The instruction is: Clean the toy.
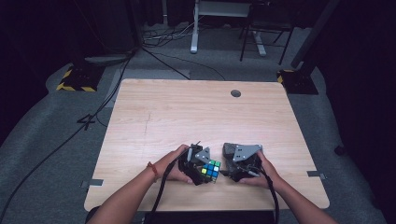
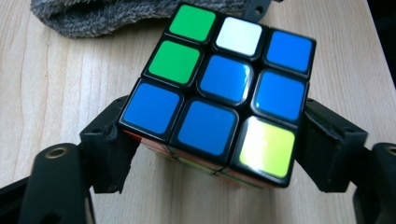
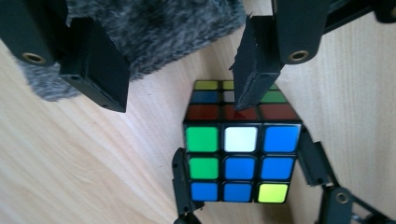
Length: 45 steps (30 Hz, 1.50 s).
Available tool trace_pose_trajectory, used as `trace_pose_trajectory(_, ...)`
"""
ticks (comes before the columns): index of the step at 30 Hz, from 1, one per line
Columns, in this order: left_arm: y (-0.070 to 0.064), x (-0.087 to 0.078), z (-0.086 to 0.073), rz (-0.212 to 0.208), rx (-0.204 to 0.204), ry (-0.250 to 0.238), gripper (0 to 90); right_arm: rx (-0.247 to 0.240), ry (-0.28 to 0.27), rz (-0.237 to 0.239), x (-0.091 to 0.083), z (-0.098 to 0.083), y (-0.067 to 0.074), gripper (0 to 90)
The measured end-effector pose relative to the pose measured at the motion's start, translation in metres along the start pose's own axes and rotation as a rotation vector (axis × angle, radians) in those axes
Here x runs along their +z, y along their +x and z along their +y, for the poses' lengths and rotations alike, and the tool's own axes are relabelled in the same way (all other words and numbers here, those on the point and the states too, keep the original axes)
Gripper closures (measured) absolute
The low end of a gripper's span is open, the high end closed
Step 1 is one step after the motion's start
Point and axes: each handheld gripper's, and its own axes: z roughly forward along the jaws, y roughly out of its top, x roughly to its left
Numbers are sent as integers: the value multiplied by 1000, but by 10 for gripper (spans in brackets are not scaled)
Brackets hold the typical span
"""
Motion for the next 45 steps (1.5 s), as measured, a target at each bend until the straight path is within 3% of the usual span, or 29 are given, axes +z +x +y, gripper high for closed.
trace_pose_trajectory(7, -1, 1, -2, 17, -2, -22, 251, 10, -21, -4, -3, 1, -1, 359)
trace_pose_trajectory(12, -2, 2, -2, 16, -2, -23, 200, -5, -24, -4, -1, 4, 1, 350)
trace_pose_trajectory(15, -1, 0, -5, 17, -8, -46, 246, 3, -61, -9, -4, 6, 2, 366)
trace_pose_trajectory(17, -2, 1, -4, 19, -2, -44, 277, 32, -115, -11, -8, 9, 0, 381)
trace_pose_trajectory(19, -2, 1, -4, 20, 7, -43, 277, -12, -87, -53, -9, 14, 1, 384)
trace_pose_trajectory(20, -1, 0, -4, 16, 8, -44, 278, -8, -89, -58, -9, 15, 2, 388)
trace_pose_trajectory(24, -1, -2, -3, 12, -13, -70, 243, 14, -60, -25, -8, 9, -2, 381)
trace_pose_trajectory(27, 0, -5, 2, 9, -5, -87, 216, 11, -22, -16, -3, 2, -3, 382)
trace_pose_trajectory(30, -1, -5, 2, -6, 8, -61, 283, 1, 3, 0, 3, 1, -1, 377)
trace_pose_trajectory(36, -1, -2, -4, -37, 8, -43, 318, 0, -11, 2, 6, 4, 1, 377)
trace_pose_trajectory(45, -1, -2, -6, -22, 12, -74, 328, 15, -34, -6, 4, 7, -1, 385)
